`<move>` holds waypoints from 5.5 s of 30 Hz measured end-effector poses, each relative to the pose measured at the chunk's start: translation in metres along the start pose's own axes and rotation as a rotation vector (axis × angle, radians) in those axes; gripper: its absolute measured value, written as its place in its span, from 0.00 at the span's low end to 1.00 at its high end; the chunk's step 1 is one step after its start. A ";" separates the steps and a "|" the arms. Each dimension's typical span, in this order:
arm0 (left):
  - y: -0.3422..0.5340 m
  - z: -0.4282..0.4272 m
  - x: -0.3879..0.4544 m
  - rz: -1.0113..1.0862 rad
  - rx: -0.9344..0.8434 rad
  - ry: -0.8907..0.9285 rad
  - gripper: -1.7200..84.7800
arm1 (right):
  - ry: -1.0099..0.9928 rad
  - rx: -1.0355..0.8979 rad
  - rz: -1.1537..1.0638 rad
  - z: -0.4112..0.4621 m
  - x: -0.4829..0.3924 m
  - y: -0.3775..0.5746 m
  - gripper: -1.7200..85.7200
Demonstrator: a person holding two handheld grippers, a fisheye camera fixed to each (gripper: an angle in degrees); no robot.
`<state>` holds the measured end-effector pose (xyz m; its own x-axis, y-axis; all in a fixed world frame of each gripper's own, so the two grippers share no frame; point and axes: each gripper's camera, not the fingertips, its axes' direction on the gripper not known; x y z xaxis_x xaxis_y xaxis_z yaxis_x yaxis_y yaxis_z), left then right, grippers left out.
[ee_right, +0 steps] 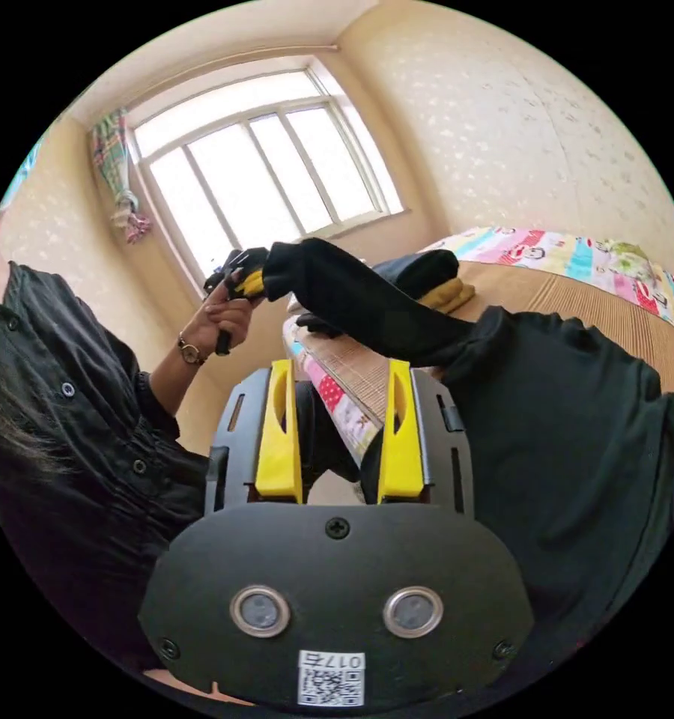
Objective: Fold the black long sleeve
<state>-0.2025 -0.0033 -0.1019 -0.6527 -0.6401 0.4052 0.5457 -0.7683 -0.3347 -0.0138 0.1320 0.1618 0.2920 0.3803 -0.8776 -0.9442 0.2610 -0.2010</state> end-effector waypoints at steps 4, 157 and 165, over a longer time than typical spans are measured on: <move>-0.015 0.007 0.016 0.004 0.022 0.030 0.09 | 0.042 0.080 -0.168 0.030 -0.020 -0.061 0.08; 0.052 -0.106 0.138 0.278 -0.271 0.145 0.06 | -0.256 0.246 0.282 -0.290 -0.038 -0.030 0.05; 0.000 -0.086 0.035 -0.098 -0.044 0.030 0.06 | -0.034 0.115 0.537 -0.241 0.039 -0.051 0.06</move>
<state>-0.2707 -0.0261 -0.1612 -0.7175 -0.5611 0.4128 0.4550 -0.8262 -0.3322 0.0088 -0.0804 0.0324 -0.2199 0.5150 -0.8285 -0.9395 0.1168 0.3220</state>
